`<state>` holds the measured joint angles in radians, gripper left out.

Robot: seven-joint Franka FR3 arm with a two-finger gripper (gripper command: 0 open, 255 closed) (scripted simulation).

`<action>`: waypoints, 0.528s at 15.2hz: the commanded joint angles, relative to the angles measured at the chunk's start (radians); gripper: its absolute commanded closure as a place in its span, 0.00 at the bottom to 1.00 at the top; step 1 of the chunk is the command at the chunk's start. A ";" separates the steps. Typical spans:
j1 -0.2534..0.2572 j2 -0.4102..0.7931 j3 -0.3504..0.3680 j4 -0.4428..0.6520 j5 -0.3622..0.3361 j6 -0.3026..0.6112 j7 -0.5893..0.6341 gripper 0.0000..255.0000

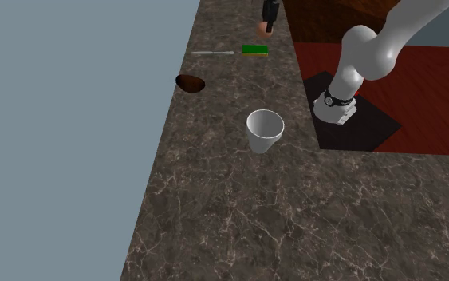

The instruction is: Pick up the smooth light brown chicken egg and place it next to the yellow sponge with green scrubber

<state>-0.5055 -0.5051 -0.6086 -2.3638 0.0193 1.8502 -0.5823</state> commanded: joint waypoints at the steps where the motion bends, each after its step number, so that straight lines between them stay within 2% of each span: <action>1: -0.017 0.007 -0.040 0.017 -0.019 -0.017 -0.050 1.00; 8: -0.056 0.061 -0.189 0.114 -0.064 -0.081 -0.226 1.00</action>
<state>-0.5600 -0.4596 -0.7728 -2.2637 -0.0419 1.7715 -0.7787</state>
